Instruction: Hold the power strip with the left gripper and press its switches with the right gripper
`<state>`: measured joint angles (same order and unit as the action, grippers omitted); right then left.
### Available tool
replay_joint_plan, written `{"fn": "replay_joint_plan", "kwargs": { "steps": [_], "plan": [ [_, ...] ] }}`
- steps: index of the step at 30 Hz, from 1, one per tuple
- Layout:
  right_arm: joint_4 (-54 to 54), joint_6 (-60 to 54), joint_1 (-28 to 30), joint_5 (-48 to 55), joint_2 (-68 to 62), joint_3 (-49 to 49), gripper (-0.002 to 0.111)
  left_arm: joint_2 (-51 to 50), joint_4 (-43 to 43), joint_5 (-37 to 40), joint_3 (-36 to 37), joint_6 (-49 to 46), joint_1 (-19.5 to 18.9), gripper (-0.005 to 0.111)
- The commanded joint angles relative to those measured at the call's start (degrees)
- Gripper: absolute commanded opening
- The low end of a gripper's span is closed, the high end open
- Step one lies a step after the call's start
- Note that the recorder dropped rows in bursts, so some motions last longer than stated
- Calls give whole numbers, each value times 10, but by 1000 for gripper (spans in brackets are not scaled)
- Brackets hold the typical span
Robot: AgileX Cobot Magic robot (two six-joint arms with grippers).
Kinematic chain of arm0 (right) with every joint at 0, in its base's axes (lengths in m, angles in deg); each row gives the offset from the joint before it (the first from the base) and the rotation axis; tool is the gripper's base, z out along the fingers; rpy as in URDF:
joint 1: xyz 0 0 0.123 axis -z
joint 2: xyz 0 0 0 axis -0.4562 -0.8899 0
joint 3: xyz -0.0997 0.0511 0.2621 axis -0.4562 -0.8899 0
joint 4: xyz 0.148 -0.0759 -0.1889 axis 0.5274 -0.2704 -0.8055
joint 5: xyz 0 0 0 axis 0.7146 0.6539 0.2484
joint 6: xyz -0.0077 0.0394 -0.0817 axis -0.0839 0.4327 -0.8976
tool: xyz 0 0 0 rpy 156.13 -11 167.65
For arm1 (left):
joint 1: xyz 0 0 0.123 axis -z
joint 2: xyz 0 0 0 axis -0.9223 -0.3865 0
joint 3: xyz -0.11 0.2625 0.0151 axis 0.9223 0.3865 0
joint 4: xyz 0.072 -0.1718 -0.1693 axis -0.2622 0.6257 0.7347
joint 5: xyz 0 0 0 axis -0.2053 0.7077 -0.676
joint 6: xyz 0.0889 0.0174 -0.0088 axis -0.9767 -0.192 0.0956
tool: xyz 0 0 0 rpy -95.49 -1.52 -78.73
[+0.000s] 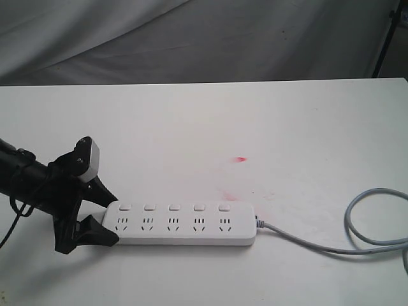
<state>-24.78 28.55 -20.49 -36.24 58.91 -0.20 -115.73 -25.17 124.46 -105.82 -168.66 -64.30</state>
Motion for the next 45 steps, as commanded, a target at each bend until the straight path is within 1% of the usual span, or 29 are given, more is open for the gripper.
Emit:
{"fn": "replay_joint_plan", "kwargs": {
  "steps": [1, 2, 4, 7, 37, 45],
  "plan": [
    [0, 0, 2, -3, 2, -2, 7, 0, 3, -1, 2, -1, 4, 41],
    [0, 0, 2, -3, 2, -2, 7, 0, 2, -1, 2, -1, 4, 36],
    [0, 0, 2, -3, 2, -2, 7, 0, -4, -1, 2, -1, 4, 32],
    [0, 0, 2, -3, 2, -2, 7, 0, -5, -1, 2, -1, 4, 29],
    [0, 0, 2, -3, 2, -2, 7, 0, -5, -1, 2, -1, 4, 29],
    [0, 0, 2, -31, 2, -2, 7, 0, -5, -1, 2, -1, 4, 29]
  ]
}}
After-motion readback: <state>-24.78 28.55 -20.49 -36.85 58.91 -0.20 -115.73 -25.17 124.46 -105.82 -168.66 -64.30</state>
